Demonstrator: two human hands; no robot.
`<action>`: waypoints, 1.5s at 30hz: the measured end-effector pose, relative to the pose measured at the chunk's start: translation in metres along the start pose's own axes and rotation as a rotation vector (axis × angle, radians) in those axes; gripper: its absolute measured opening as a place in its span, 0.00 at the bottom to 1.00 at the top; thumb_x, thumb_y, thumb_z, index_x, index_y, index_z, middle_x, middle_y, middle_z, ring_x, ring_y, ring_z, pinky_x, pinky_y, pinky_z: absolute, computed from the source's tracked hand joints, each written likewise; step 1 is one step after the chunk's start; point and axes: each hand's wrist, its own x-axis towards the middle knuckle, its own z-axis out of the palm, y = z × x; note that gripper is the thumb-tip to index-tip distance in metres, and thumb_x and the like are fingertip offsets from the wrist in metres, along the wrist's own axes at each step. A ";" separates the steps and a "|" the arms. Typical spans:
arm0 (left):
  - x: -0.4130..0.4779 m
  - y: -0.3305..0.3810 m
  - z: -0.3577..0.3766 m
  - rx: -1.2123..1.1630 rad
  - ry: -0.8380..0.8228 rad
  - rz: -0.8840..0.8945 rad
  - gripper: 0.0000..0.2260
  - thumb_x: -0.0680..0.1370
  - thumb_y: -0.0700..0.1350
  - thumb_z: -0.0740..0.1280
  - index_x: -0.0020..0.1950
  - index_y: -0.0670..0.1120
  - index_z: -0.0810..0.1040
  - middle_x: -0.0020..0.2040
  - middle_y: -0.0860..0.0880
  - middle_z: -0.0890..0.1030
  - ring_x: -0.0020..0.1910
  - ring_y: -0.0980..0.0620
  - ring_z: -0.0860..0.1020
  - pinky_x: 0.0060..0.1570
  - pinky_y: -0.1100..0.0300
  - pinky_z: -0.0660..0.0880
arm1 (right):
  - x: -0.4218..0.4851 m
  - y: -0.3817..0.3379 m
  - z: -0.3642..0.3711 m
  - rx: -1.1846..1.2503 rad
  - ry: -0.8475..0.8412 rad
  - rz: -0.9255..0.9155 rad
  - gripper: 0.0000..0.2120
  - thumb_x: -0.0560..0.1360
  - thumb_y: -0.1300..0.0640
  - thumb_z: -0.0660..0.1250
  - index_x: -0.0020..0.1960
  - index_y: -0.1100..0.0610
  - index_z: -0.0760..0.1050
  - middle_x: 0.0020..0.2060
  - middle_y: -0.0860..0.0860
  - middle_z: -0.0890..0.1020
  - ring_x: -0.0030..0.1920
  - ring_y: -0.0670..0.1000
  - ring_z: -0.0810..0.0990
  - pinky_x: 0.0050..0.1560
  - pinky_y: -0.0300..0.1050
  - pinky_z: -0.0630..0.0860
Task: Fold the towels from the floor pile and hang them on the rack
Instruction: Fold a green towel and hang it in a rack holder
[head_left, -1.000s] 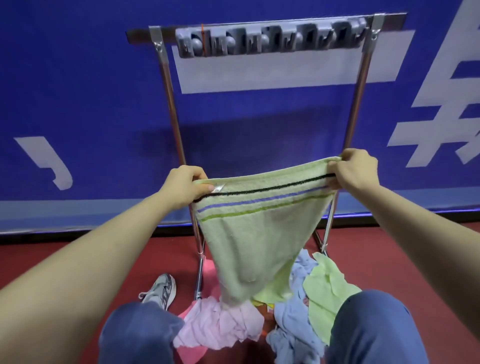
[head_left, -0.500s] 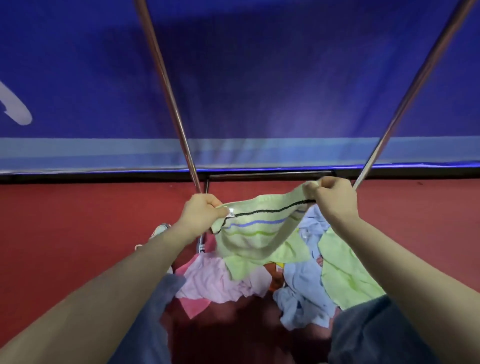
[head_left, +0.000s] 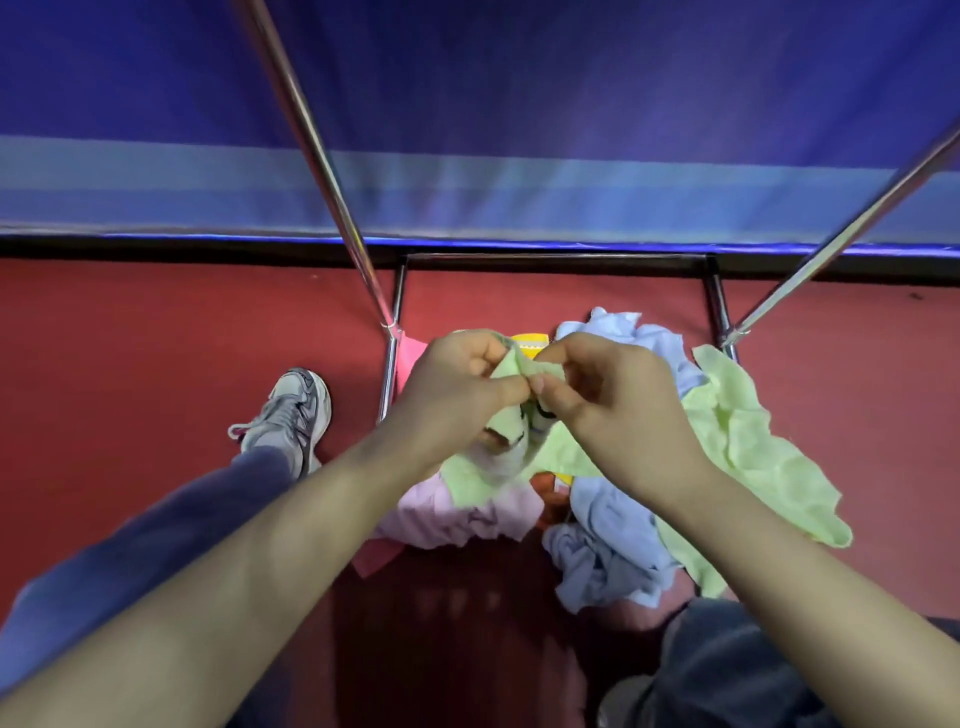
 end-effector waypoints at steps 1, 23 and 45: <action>0.001 0.004 0.000 -0.012 -0.022 -0.010 0.03 0.75 0.35 0.72 0.45 0.38 0.79 0.37 0.48 0.81 0.34 0.53 0.79 0.30 0.58 0.77 | 0.000 0.001 -0.002 0.018 0.008 0.008 0.02 0.75 0.58 0.70 0.44 0.52 0.81 0.30 0.48 0.81 0.34 0.51 0.79 0.39 0.52 0.76; 0.010 -0.003 -0.005 -0.395 -0.056 -0.223 0.08 0.77 0.31 0.67 0.54 0.41 0.80 0.46 0.43 0.85 0.44 0.50 0.85 0.41 0.61 0.81 | -0.002 0.002 0.002 0.031 0.051 -0.024 0.05 0.72 0.60 0.75 0.41 0.54 0.79 0.31 0.45 0.81 0.32 0.46 0.80 0.36 0.39 0.74; 0.007 -0.004 -0.003 -0.367 -0.072 -0.140 0.07 0.79 0.36 0.68 0.55 0.39 0.82 0.44 0.44 0.86 0.42 0.50 0.86 0.40 0.63 0.80 | -0.003 -0.003 0.005 -0.124 -0.002 -0.056 0.06 0.73 0.53 0.68 0.38 0.52 0.81 0.28 0.45 0.81 0.29 0.47 0.78 0.35 0.38 0.71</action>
